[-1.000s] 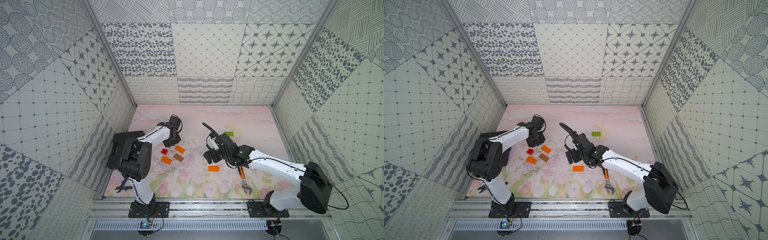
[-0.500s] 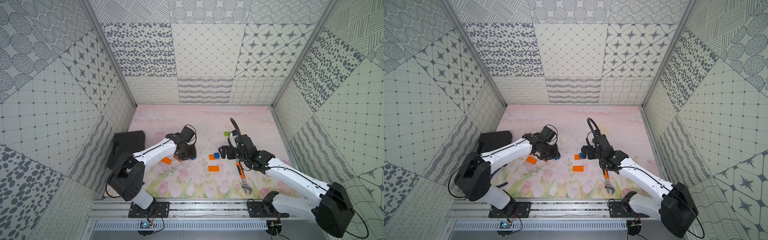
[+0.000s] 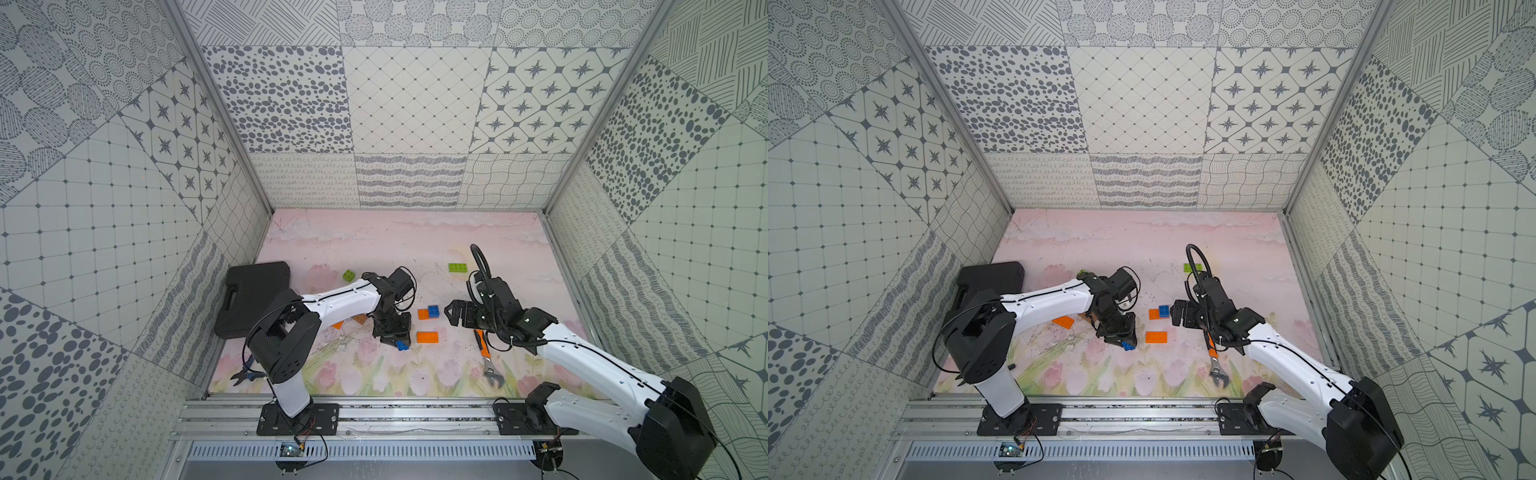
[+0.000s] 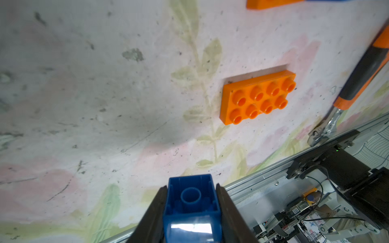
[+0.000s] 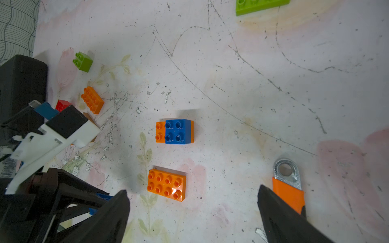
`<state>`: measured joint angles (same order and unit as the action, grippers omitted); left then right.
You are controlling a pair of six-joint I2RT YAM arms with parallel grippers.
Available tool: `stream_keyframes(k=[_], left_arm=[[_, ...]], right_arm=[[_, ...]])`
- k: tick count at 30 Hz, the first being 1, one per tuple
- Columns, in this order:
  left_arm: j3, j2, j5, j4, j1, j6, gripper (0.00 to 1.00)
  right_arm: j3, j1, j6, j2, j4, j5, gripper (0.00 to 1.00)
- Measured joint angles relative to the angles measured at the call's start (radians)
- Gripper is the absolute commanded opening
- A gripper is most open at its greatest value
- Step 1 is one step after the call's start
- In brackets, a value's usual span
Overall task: Assemble the number 5 with lego
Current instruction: Pick up the lego brick from the center of the board, then place the lego brick at the center of the board.
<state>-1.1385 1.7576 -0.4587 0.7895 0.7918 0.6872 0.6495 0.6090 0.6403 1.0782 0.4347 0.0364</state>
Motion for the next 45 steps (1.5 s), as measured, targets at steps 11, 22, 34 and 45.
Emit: stream_keyframes(k=[11, 22, 34, 45], left_arm=[[-0.095, 0.146, -0.059, 0.119, 0.0, -0.084, 0.23], [-0.238, 0.275, -0.039, 0.248, 0.001, -0.137, 0.29], [-0.325, 0.307, 0.04, 0.303, -0.003, -0.122, 0.52], [-0.267, 0.147, 0.148, 0.246, 0.005, -0.078, 0.59]], right_arm=[[-0.015, 0.0, 0.003, 0.002, 0.001, 0.068, 0.99], [-0.016, 0.0, -0.01, 0.004, 0.003, 0.079, 0.99], [-0.061, 0.0, -0.027, 0.005, -0.013, 0.076, 0.99], [-0.058, 0.0, -0.022, 0.023, -0.044, 0.083, 0.99]])
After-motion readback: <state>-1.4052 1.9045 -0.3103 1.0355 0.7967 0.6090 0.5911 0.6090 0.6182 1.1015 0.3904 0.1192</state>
